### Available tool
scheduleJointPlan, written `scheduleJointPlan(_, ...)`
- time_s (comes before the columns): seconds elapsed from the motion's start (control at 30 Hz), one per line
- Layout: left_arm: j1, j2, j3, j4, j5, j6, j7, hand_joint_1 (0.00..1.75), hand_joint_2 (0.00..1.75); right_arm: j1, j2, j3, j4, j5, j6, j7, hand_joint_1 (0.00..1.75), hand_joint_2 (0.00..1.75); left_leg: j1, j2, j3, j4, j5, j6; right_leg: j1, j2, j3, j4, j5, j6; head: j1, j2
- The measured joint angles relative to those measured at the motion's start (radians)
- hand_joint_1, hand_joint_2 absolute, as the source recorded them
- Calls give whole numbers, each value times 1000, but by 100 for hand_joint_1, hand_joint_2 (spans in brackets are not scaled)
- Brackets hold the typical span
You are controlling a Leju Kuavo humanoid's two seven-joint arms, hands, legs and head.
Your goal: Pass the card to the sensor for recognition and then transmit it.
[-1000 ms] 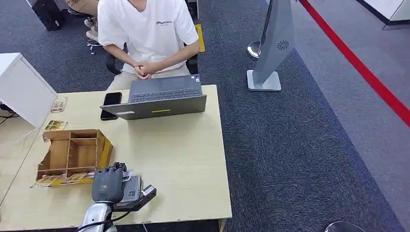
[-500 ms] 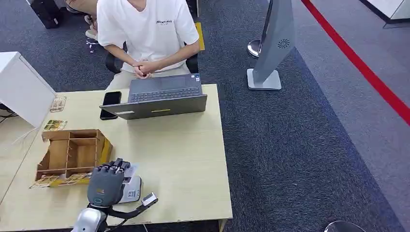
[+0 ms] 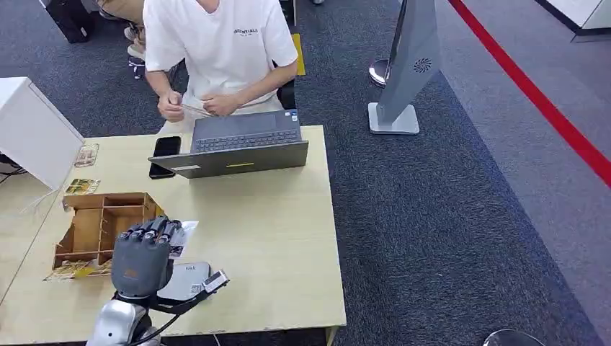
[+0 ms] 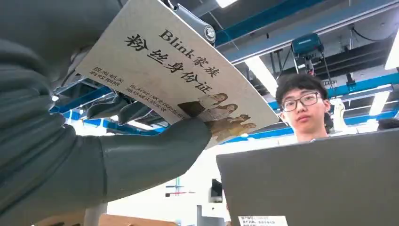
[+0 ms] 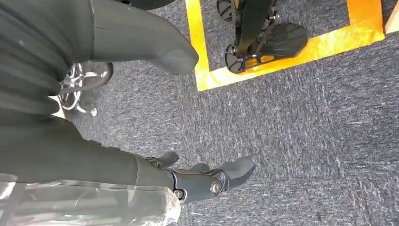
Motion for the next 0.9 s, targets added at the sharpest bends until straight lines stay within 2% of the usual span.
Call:
scheduleJointPlan(0.2,-5,0,0,-9,-5,0,0,175,175,0,0,0,0,1,1,-2,0,175,0,0,0,1,0,0,0,0,-1,0,0,0,0,0)
scheduleJointPlan(0.3,-45,0,0,-13,-6,0,3,175,175,-1,0,0,0,3,2,-2,0,175,0,0,-1,1,0,0,0,0,-1,0,0,0,0,0)
scheduleJointPlan(0.4,-112,0,-8,-11,-5,-1,29,175,175,-2,0,1,0,8,4,-1,0,175,0,0,-1,1,1,0,0,0,-1,0,1,1,0,0)
scheduleJointPlan(0.53,-250,13,-22,69,-1,-1,90,175,175,-5,0,7,0,24,14,9,0,175,0,0,-1,1,2,0,0,0,-1,0,3,1,0,0)
scheduleJointPlan(0.6,-345,27,-23,158,10,-2,114,175,175,-7,0,10,0,37,15,19,0,175,0,0,-1,1,3,1,0,0,-1,0,4,0,0,0)
scheduleJointPlan(0.67,-482,62,-29,306,5,-51,214,175,175,-9,0,25,0,81,25,49,0,175,0,0,-3,2,6,0,0,0,-3,0,6,0,0,0)
scheduleJointPlan(0.7,-567,79,-32,400,13,-58,246,175,175,-12,0,36,0,99,25,61,0,175,1,0,-5,2,7,-1,2,0,-4,1,8,-1,2,0)
scheduleJointPlan(0.73,-672,121,-32,549,24,-53,251,175,175,-18,1,52,1,112,23,74,0,175,2,3,-8,2,9,-3,2,4,-9,1,13,-5,4,0)
scheduleJointPlan(0.77,-734,145,-32,626,26,-47,241,175,175,-19,2,60,2,119,20,82,0,175,1,8,-8,2,9,-3,2,9,-13,1,14,-5,1,0)
scheduleJointPlan(0.8,-783,167,-32,687,26,-35,235,175,175,-16,2,63,2,120,17,85,0,175,1,9,-9,1,9,-3,2,10,-13,2,14,-4,-5,0)
scheduleJointPlan(0.9,-874,188,-32,842,12,-4,244,175,175,-11,2,79,4,127,15,89,0,175,1,5,-10,1,11,-2,2,7,-13,2,14,-4,-4,0)
